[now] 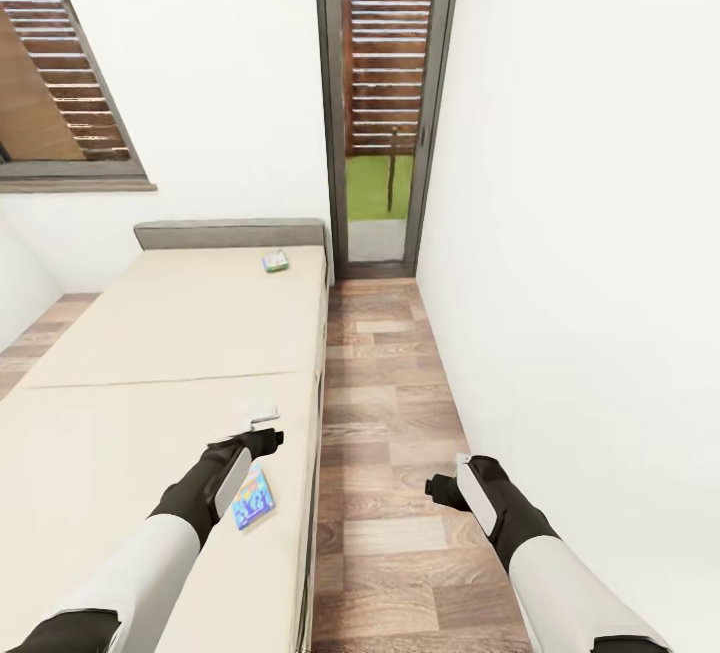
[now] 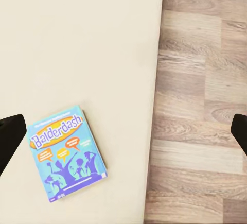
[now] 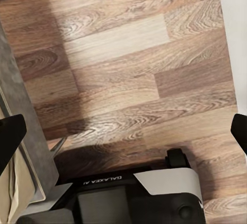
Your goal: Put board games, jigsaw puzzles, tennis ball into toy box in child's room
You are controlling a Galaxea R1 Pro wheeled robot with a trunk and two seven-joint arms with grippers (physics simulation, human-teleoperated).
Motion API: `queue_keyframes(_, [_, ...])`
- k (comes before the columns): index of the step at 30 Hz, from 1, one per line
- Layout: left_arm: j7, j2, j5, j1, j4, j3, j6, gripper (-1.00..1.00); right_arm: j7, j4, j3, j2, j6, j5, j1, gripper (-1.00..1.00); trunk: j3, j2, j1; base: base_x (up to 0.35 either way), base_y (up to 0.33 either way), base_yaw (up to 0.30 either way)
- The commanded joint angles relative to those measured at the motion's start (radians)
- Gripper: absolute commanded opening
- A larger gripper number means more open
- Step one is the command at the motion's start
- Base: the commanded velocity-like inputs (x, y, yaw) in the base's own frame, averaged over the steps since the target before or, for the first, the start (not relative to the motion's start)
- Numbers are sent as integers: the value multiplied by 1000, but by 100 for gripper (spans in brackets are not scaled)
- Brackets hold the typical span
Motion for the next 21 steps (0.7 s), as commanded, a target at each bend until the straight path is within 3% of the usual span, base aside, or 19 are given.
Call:
queue_keyframes(1, [6, 0, 11, 0, -2, -1, 5, 100, -8, -2, -1, 1, 3, -10, -1, 100, -4, -2, 0, 0, 0, 0])
queue_keyframes(15, [6, 0, 11, 0, -2, -5, 4, 100, -8, -2, -1, 2, 3, -8, -1, 100, -27, -2, 0, 0, 2, 0])
queue_keyframes(21, [6, 0, 11, 0, -2, -6, 2, 100, -8, -2, -1, 3, 2, -6, -1, 100, -37, -2, 0, 0, 102, 0])
